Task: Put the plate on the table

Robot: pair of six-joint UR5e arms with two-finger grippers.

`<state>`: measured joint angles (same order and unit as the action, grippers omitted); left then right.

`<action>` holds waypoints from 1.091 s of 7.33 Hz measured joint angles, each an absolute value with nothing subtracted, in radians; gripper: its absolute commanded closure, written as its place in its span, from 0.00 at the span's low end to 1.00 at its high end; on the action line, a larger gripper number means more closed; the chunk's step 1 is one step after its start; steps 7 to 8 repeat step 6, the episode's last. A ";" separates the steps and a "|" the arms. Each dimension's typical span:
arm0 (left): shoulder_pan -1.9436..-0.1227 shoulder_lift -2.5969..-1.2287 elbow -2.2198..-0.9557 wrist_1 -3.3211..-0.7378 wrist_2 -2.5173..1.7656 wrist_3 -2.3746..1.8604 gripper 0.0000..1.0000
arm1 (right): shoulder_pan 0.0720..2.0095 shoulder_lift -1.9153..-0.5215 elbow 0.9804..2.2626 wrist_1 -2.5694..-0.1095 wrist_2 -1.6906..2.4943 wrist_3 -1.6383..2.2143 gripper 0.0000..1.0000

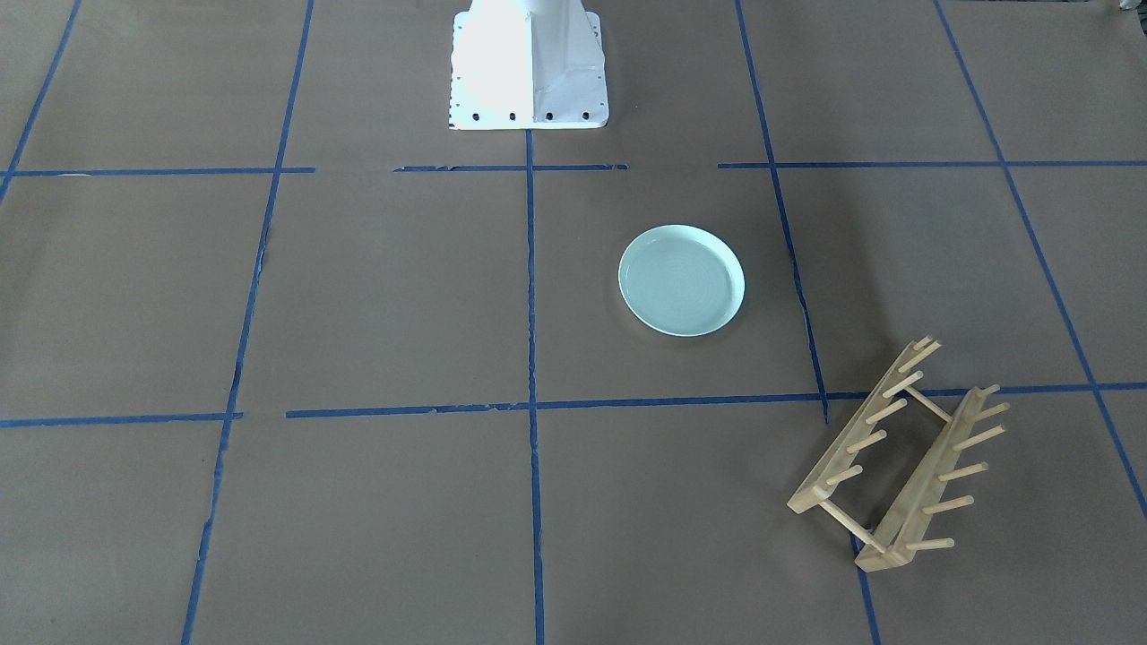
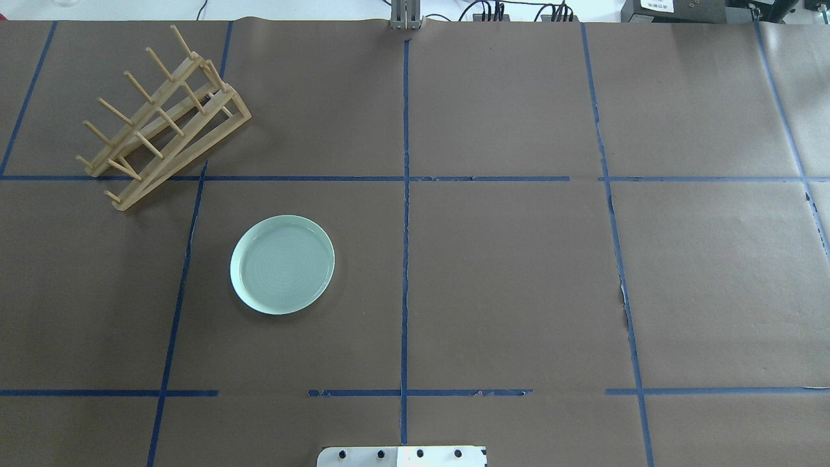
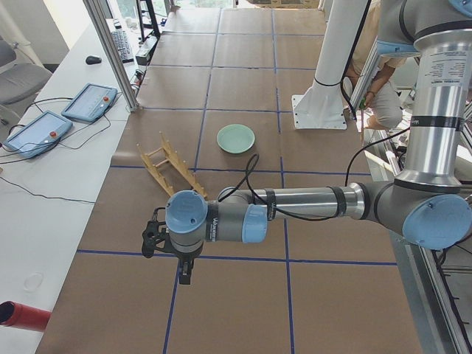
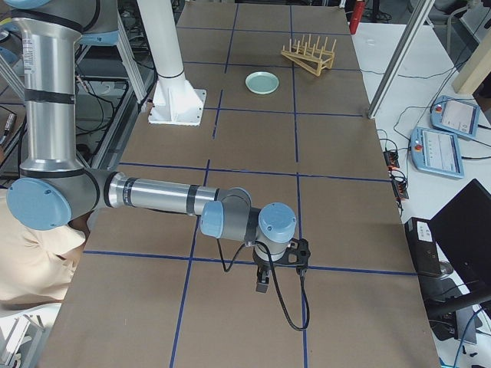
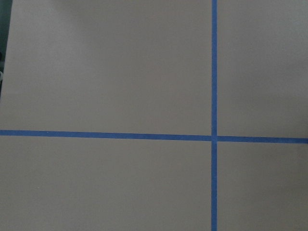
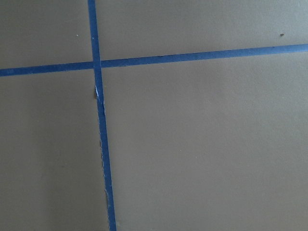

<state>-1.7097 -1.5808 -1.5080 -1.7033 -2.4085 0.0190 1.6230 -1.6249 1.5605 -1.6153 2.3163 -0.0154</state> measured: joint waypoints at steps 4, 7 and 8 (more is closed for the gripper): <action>-1.710 -1.540 -1.545 -1.708 -2.407 0.014 0.00 | 1.623 -1.625 1.561 -1.615 2.316 -0.015 0.00; -1.682 -1.546 -1.549 -1.705 -2.360 0.017 0.00 | 1.623 -1.625 1.561 -1.615 2.316 -0.015 0.00; -1.682 -1.546 -1.549 -1.705 -2.360 0.017 0.00 | 1.623 -1.625 1.561 -1.615 2.316 -0.015 0.00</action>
